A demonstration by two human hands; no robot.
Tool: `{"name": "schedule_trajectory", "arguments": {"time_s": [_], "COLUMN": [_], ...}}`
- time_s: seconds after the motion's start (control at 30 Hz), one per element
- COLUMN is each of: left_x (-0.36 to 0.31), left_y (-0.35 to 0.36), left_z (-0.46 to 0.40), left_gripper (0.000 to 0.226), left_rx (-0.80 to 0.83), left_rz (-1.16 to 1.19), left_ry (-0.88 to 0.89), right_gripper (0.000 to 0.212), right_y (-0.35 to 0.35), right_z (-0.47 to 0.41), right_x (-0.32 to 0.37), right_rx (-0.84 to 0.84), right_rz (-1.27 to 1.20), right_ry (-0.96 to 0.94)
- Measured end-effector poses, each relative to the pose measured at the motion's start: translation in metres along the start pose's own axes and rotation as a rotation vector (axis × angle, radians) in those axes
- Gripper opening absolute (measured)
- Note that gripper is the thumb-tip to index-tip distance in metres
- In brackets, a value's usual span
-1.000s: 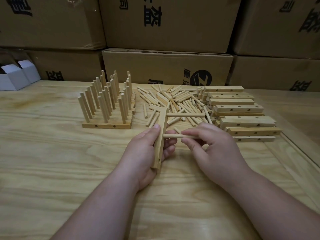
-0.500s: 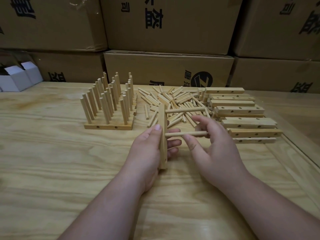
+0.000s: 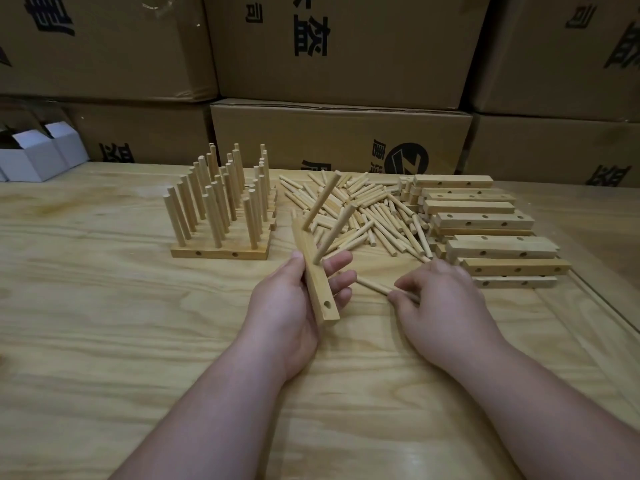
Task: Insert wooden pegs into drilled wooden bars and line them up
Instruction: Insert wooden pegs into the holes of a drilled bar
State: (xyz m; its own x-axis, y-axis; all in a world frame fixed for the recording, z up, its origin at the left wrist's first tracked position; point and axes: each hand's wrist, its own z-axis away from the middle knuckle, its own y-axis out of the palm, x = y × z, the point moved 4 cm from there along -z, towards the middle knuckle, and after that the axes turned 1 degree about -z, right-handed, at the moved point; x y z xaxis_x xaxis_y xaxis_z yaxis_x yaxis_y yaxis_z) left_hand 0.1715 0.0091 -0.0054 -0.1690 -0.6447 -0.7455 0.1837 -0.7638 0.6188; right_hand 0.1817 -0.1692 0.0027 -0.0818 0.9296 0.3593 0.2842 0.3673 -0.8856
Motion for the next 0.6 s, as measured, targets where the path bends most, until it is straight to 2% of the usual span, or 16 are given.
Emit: {"name": "schedule_trajectory", "arguments": {"time_s": [0.07,0.23,0.4,0.47,0.6], "left_x": [0.000,-0.001,-0.001,-0.001,0.000], "left_y": [-0.001,-0.003,-0.005,-0.005,-0.007], "left_z": [0.000,-0.002,-0.004,-0.005,-0.007], "left_gripper": [0.041,0.033,0.036,0.036,0.037], "left_rx": [-0.010,-0.039,-0.064,-0.060,-0.055], "left_rz": [0.008,0.046,0.072,0.068,0.058], "left_ry": [-0.003,0.003,0.013,0.017,0.022], "right_gripper": [0.008,0.016,0.015,0.016,0.018], "right_y": [-0.003,-0.004,-0.012,-0.012,-0.001], "right_z": [0.001,0.003,0.002,0.003,0.002], "right_x": [0.003,0.004,0.005,0.007,0.007], "right_rx": [-0.009,-0.016,-0.195,-0.166,-0.026], "right_rz": [-0.040,-0.124,-0.235,-0.241,-0.104], "right_ry": [-0.012,-0.049,-0.137,-0.159,-0.150]}}
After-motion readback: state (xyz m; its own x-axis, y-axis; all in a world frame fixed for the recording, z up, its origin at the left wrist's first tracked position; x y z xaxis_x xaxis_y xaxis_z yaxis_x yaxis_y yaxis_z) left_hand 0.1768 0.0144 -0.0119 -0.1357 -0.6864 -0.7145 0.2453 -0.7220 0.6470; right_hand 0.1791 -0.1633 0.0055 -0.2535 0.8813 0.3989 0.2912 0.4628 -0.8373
